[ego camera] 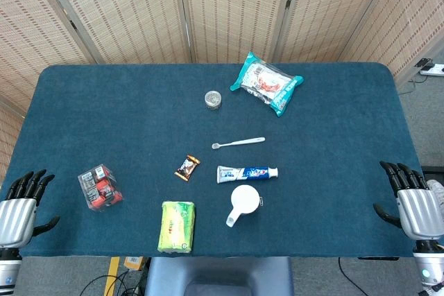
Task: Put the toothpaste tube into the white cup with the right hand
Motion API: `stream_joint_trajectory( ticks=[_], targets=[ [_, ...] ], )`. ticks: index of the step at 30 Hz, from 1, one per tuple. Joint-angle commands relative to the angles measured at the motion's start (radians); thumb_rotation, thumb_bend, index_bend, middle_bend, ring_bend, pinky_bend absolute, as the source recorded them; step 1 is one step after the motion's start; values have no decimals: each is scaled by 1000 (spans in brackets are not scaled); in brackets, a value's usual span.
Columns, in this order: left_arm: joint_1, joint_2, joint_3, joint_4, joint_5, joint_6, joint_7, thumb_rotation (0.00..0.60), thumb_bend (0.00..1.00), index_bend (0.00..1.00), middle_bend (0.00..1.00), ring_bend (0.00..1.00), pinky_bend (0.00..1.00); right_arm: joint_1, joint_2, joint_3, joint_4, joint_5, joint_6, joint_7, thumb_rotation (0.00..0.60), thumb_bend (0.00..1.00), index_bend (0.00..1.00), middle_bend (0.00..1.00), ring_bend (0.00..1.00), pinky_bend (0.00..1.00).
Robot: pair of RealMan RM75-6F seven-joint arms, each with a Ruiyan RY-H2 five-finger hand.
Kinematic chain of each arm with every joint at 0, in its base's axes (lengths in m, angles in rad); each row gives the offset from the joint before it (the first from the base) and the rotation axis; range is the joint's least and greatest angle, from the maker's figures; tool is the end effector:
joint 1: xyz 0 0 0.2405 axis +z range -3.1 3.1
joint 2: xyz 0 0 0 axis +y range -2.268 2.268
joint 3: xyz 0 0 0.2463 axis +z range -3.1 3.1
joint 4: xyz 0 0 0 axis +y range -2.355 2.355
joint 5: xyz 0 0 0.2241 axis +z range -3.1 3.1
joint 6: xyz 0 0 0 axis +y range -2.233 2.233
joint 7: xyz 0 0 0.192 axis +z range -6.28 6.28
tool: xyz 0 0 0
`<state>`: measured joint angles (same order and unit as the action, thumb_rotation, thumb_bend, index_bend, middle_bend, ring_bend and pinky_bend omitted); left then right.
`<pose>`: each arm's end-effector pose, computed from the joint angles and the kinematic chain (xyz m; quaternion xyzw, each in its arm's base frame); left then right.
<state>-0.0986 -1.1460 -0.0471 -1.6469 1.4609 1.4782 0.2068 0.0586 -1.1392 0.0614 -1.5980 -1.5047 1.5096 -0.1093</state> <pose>-0.3016 0.2321 0.1303 -0.6160 -0.3523 -0.3396 0.6174 -0.3105 -0.2239 0.1428 0.6019 -0.3536 0.3624 0.6175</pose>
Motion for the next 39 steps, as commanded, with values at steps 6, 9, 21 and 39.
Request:
stream_joint_trajectory(
  ticks=[6,9,21,39],
  targets=[
    [1,-1,2,0,8,5,3,600,207,188,123,92,149,-2,-2,-2,6,-6,3,11,600,132,102,186,119,198],
    [5,3,2,-6,6,10,2,600,207,188,122,92,149,-4,-1,-3,10,-8,5,20,600,132,102,190,119,198],
    [5,9,0,-21,9,15,7,600,207,190,122,92,149,27,10,-9,-4,-61,-19,59,600,189,102,243,128,198],
    [30,27,5,-28,18,49,-18,600,207,206,123,92,149,328,-98,53,-16,-85,-384,-177,600,168,134,278,138,198]
  ],
)
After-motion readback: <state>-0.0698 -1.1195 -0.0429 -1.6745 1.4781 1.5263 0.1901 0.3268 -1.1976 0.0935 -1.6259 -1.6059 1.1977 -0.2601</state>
